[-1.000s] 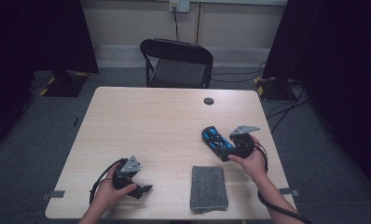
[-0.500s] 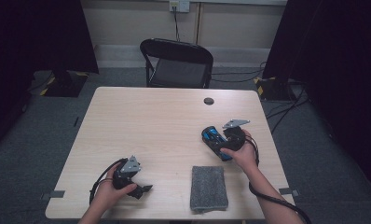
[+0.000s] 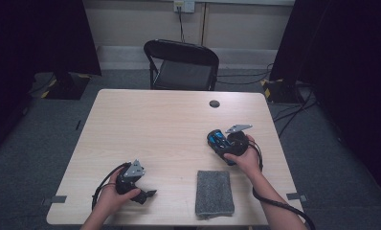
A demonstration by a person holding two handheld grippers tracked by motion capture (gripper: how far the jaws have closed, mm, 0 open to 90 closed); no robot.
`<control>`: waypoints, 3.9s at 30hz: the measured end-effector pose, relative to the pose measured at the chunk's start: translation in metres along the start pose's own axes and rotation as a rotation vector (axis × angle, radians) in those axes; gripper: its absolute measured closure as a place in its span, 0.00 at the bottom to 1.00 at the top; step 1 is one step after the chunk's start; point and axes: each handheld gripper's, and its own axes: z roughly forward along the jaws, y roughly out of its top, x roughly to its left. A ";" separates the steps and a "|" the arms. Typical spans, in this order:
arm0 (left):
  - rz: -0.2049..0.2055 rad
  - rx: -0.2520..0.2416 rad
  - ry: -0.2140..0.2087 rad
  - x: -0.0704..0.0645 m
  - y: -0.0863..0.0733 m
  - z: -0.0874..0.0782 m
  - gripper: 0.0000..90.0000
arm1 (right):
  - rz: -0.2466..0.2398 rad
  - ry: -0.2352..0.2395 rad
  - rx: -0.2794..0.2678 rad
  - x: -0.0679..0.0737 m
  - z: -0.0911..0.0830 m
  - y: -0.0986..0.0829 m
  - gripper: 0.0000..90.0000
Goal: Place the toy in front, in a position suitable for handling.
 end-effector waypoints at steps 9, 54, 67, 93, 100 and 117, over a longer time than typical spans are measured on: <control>0.001 0.000 -0.001 0.000 0.000 0.000 0.00 | 0.017 -0.007 0.015 -0.004 0.011 0.010 0.16; 0.003 0.000 -0.004 0.001 0.000 0.000 0.00 | 0.016 -0.007 -0.021 -0.001 0.014 0.026 0.29; 0.003 0.001 -0.003 0.001 0.000 0.000 0.00 | 0.042 -0.005 -0.107 -0.012 -0.019 0.033 0.29; 0.003 0.000 -0.005 0.001 0.000 0.000 0.00 | -0.127 0.129 -0.097 0.048 0.019 0.082 0.29; 0.003 0.000 -0.005 0.001 0.000 0.000 0.00 | -0.150 0.157 -0.071 0.061 0.036 0.086 0.29; 0.005 -0.001 -0.009 0.001 0.000 0.000 0.00 | -0.215 0.190 0.010 0.073 0.067 0.084 0.29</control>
